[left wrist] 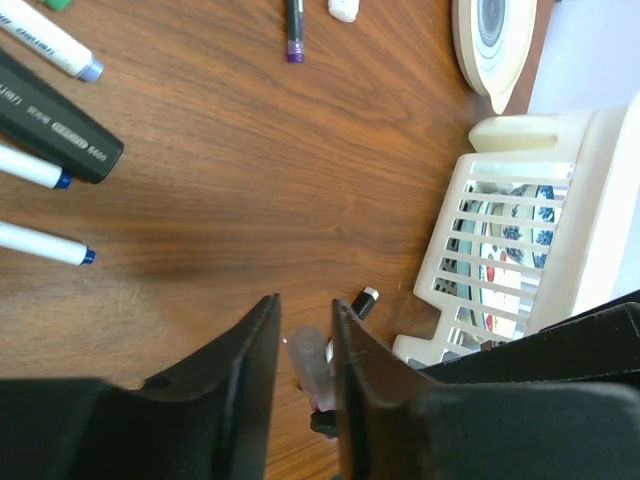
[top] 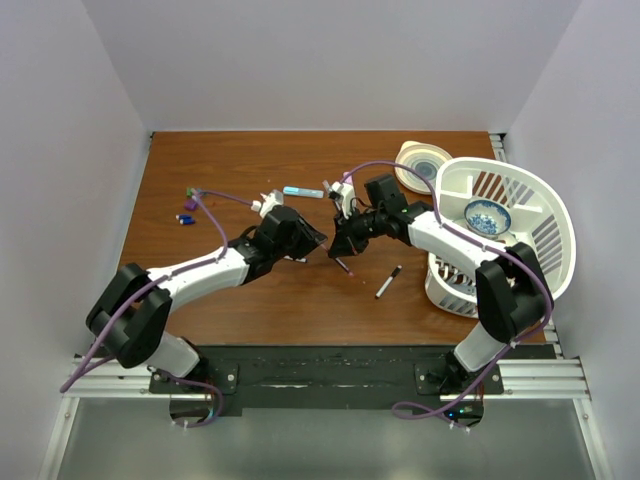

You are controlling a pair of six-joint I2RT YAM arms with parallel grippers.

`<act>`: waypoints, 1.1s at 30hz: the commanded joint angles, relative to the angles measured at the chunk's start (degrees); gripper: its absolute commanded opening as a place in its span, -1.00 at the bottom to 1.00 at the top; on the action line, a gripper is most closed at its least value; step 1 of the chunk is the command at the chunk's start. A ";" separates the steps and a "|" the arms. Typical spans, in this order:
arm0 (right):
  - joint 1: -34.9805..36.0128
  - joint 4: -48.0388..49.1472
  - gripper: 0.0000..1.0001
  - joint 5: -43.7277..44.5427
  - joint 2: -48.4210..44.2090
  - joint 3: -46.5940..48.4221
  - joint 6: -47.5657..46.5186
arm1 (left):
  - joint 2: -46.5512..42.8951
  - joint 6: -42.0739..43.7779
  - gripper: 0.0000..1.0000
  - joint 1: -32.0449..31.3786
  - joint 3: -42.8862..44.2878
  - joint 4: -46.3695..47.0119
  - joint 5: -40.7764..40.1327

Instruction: Open the pen caps

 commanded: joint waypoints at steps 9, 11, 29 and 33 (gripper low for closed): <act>0.37 0.66 -0.50 -2.35 -0.55 0.11 -1.37 | -2.87 7.38 -1.00 -0.25 2.27 3.95 0.81; 0.28 0.57 -0.18 -3.57 0.24 0.20 -1.20 | -3.76 8.61 -1.00 -0.07 1.21 6.57 1.77; 0.89 1.63 -1.00 -13.25 4.54 0.20 4.70 | -16.24 11.43 -1.00 26.63 -4.95 12.05 1.42; 1.86 0.39 -1.00 -12.37 5.08 1.08 2.25 | -16.24 12.83 -1.00 35.94 -1.96 7.83 4.14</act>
